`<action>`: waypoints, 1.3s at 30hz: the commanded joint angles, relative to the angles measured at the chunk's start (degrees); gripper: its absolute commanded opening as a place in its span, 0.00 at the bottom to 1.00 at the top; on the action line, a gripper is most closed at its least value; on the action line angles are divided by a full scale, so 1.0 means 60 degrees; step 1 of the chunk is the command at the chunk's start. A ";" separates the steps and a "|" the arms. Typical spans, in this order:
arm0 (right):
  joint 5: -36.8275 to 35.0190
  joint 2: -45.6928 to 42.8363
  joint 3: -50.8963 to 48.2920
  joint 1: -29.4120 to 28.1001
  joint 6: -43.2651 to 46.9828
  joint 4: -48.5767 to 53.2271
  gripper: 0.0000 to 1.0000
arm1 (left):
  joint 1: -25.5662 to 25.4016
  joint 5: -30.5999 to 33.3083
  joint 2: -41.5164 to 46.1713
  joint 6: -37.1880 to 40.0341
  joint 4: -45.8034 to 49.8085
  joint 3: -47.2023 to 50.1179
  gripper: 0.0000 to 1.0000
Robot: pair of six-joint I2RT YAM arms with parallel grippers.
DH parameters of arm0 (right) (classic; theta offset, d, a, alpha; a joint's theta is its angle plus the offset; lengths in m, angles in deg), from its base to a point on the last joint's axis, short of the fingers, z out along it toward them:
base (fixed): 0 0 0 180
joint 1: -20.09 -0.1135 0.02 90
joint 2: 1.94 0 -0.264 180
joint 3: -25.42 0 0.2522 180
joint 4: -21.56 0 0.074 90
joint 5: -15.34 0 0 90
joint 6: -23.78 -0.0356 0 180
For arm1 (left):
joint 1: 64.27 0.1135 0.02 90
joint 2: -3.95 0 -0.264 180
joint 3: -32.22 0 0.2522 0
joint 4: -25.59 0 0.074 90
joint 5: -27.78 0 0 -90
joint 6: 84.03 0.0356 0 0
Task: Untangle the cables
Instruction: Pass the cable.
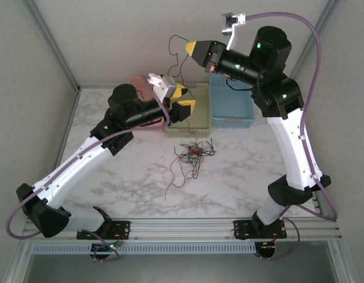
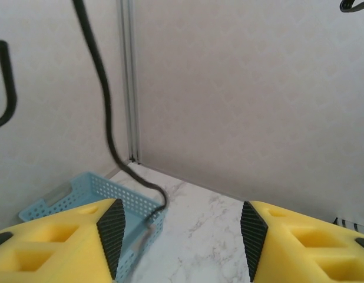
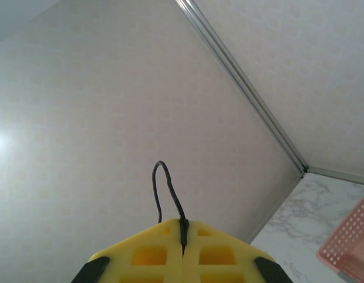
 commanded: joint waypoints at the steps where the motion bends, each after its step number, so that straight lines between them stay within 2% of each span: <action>1: 0.0278 -0.0193 -0.0027 -0.0070 -0.0086 -0.0013 0.00 | -0.0067 -0.0059 -0.0170 -0.0128 -0.0278 -0.0224 0.55; 6: 0.0247 -0.0193 -0.0028 -0.0086 -0.0057 0.0096 0.00 | -0.0067 0.0431 -0.0142 0.0055 -0.0217 -0.0144 0.52; 10: 0.0331 -0.0193 -0.0043 -0.0096 -0.0108 0.0097 0.00 | -0.0066 0.1064 -0.0115 0.0083 -0.0301 -0.0059 0.59; 17: 0.0328 -0.0259 -0.0057 -0.0131 0.0014 0.0283 0.00 | -0.0067 0.2376 -0.0120 0.0265 -0.0036 -0.0061 0.59; 19: 0.0296 -0.0284 -0.0071 -0.0127 0.0044 0.0309 0.00 | -0.0059 0.2267 -0.0059 0.0357 0.0032 0.0021 0.58; 20: 0.0298 -0.0283 -0.0085 -0.0127 0.0040 0.0316 0.00 | -0.0067 0.2103 -0.0040 0.0353 0.0018 0.0057 0.55; 22: 0.0284 -0.0266 -0.0079 -0.0130 0.0026 0.0310 0.00 | -0.0067 0.1747 -0.0025 0.0348 0.0122 0.0024 0.41; 24: 0.0262 -0.0251 -0.0086 -0.0126 0.0044 0.0316 0.00 | -0.0067 0.1656 -0.0025 0.0318 0.0266 -0.0055 0.20; 26: 0.0211 -0.0265 -0.0072 -0.0127 0.0118 0.0326 0.00 | -0.0067 0.1897 -0.0011 0.0248 0.0508 -0.0196 0.05; 27: 0.0189 -0.0277 -0.0072 -0.0126 0.0216 0.0344 0.00 | -0.0067 0.1969 0.0015 0.0266 0.0711 -0.0277 0.00; 31: -0.0382 -0.0385 -0.0085 -0.0132 0.0840 0.0722 0.00 | -0.0067 0.2197 0.0400 0.0354 0.1199 -0.0150 0.00; 32: -0.0699 -0.0422 -0.0137 -0.0133 0.1051 0.0881 0.03 | -0.0066 0.2326 0.0589 0.0383 0.1236 0.0003 0.00; 33: -0.1009 -0.0466 -0.0217 -0.0128 0.1262 0.1001 0.14 | -0.0067 0.2469 0.0753 0.0399 0.1287 0.0141 0.00; 35: -0.1988 -0.0586 -0.0566 -0.0127 0.1736 0.1283 0.65 | -0.0030 0.2895 0.1004 0.0476 0.1514 0.0350 0.00; 36: -0.2547 -0.0652 -0.0724 -0.0120 0.1882 0.1477 0.84 | 0.0002 0.3083 0.1056 0.0575 0.1750 0.0345 0.00; 37: -0.3197 -0.0710 -0.0919 -0.0104 0.1991 0.1700 0.98 | 0.0053 0.3313 0.1085 0.0679 0.2109 0.0257 0.00; 39: -0.4009 -0.0867 -0.1456 0.0012 0.2279 0.1911 0.99 | 0.0248 0.3688 0.0999 0.0800 0.2856 -0.0182 0.00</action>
